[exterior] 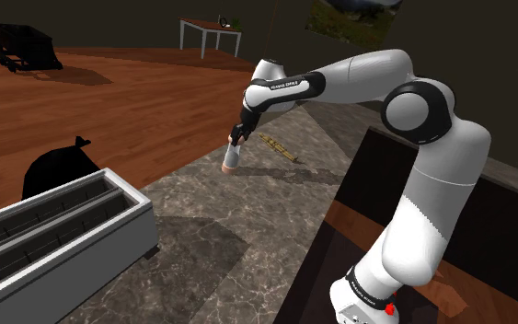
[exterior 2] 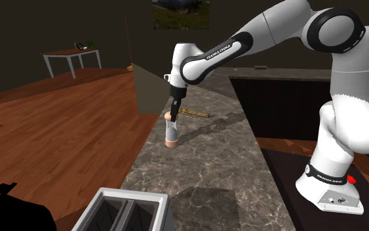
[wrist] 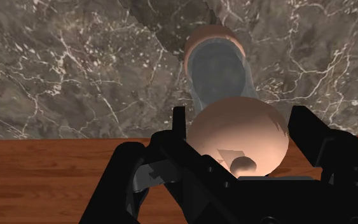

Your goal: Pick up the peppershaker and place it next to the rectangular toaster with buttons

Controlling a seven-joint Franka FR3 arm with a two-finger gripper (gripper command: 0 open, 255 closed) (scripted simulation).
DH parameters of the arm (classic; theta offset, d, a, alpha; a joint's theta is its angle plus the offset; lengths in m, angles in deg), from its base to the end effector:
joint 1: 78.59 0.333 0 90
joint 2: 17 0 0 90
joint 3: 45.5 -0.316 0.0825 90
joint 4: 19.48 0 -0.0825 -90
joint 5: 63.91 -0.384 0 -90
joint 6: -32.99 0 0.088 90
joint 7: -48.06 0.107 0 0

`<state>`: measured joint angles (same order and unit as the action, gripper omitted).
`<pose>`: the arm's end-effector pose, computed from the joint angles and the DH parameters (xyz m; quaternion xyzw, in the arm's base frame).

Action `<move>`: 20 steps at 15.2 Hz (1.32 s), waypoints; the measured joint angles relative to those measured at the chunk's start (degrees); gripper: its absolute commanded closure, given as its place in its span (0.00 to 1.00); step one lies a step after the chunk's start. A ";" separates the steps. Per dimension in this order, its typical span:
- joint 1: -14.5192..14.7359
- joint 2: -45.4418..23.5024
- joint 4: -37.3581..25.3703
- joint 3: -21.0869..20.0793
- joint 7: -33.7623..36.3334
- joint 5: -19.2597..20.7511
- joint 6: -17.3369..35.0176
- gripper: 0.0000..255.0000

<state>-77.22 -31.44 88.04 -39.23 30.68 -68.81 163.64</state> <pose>0.6294 -0.0481 0.3936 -0.9931 -0.0859 -0.0793 0.0058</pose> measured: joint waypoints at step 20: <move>0.09 2.55 -4.34 0.18 0.66 0.68 -6.89 1.00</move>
<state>-77.12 -28.89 83.70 -39.05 31.35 -68.13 156.75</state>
